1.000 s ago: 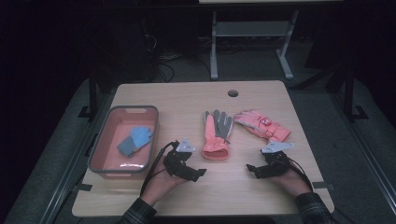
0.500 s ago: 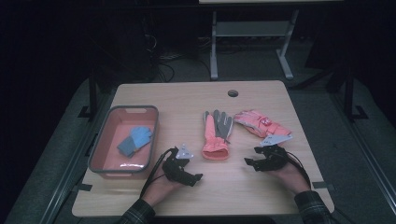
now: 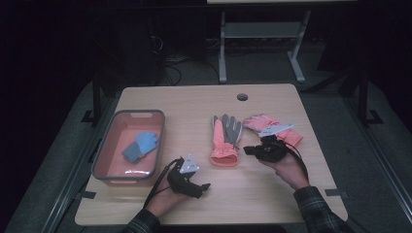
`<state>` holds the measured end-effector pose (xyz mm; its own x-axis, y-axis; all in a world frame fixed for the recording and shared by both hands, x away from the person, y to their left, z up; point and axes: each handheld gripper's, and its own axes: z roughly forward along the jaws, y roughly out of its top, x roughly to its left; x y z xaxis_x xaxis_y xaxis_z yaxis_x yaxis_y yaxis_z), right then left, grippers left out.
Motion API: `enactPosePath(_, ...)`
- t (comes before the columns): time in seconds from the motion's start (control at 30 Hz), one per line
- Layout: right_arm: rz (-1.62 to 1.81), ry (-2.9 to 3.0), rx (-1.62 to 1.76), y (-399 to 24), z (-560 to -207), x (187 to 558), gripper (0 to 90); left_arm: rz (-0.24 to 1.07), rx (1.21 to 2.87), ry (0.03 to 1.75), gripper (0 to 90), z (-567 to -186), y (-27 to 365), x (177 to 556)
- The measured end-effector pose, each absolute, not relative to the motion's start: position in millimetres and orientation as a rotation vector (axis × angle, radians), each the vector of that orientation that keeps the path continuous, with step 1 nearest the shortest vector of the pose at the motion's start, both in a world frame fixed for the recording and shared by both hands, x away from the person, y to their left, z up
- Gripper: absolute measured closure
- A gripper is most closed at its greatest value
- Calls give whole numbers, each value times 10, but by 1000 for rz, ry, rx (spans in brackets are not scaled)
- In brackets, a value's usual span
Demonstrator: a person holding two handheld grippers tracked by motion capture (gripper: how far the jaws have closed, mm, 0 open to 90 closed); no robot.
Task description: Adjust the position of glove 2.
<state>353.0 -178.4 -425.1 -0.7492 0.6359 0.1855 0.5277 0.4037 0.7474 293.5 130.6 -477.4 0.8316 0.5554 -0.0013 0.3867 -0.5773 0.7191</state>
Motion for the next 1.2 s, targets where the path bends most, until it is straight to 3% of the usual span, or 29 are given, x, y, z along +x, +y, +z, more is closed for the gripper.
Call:
enactPosePath(0.77,1272,2612,942,-1146,-4244,3746,900,295,2265,678,129,-4770,1319,2931)
enactPosePath(1.2,1222,2629,965,-1251,-4328,3721,900,293,2264,677,129,-4771,1320,2930)
